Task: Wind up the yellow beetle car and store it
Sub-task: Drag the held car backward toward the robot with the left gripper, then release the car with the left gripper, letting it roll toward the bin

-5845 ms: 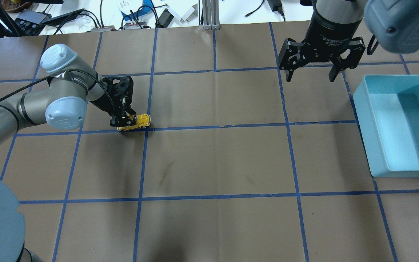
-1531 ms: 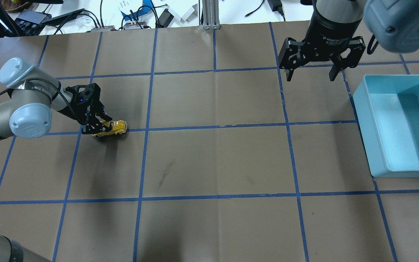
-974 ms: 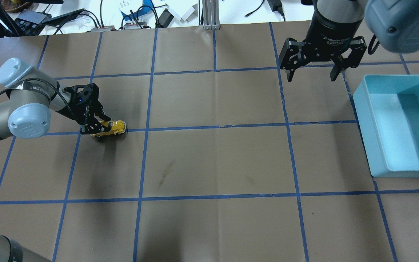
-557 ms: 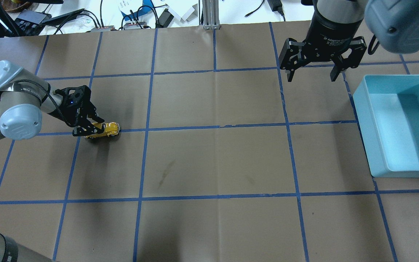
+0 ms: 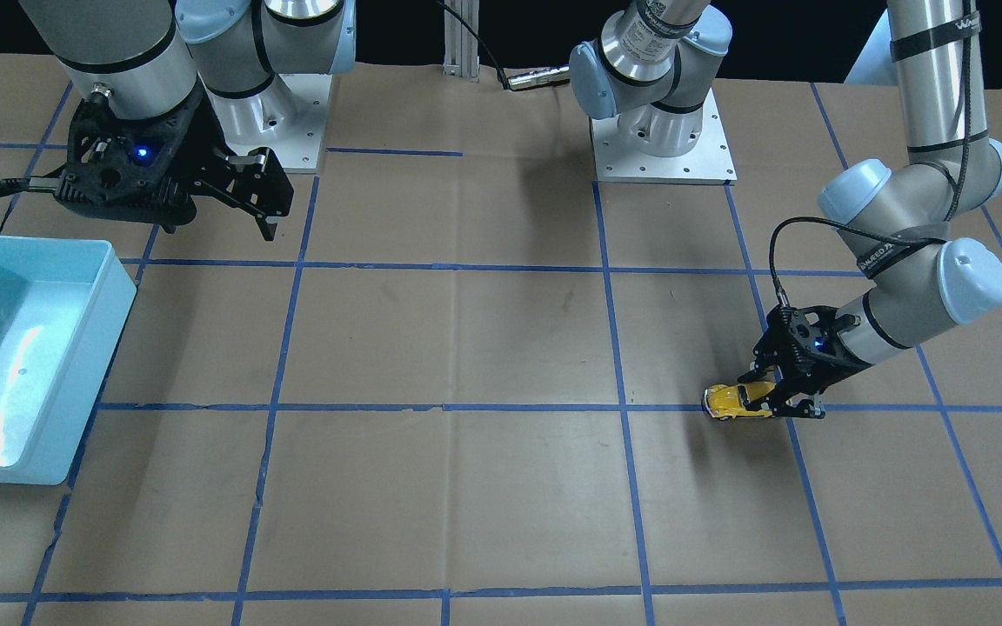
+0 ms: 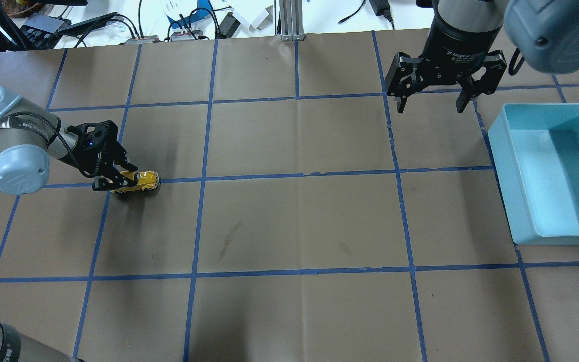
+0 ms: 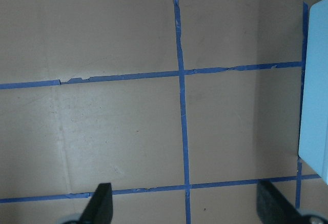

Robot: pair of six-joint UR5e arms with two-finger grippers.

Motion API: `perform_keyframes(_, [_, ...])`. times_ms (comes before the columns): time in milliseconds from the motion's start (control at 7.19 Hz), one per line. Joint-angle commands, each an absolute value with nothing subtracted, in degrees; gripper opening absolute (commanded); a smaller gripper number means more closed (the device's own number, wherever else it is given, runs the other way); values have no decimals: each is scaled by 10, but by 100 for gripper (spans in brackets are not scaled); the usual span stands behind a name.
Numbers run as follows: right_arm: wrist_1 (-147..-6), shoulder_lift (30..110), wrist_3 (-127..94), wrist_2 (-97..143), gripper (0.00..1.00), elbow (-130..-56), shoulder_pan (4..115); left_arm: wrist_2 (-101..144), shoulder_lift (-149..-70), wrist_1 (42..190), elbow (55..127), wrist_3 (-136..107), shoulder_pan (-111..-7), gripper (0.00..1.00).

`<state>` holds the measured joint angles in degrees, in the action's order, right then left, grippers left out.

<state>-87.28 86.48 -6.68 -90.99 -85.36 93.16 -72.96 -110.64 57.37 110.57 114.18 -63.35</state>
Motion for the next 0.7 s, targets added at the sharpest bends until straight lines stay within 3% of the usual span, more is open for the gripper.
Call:
perform_keyframes(0, [-873,865,-68,-910,100,-854,932,-730,-1107,572,1105,1146,-632,60])
perform_keyframes(139, [-873,865,-67,-910,100,-853,932,-732,-1107,572,1104,1144,-632,100])
perform_keyframes(557, [-873,865,-67,-908,100,-854,932,-737,-1106,573,1097,1135,-632,100])
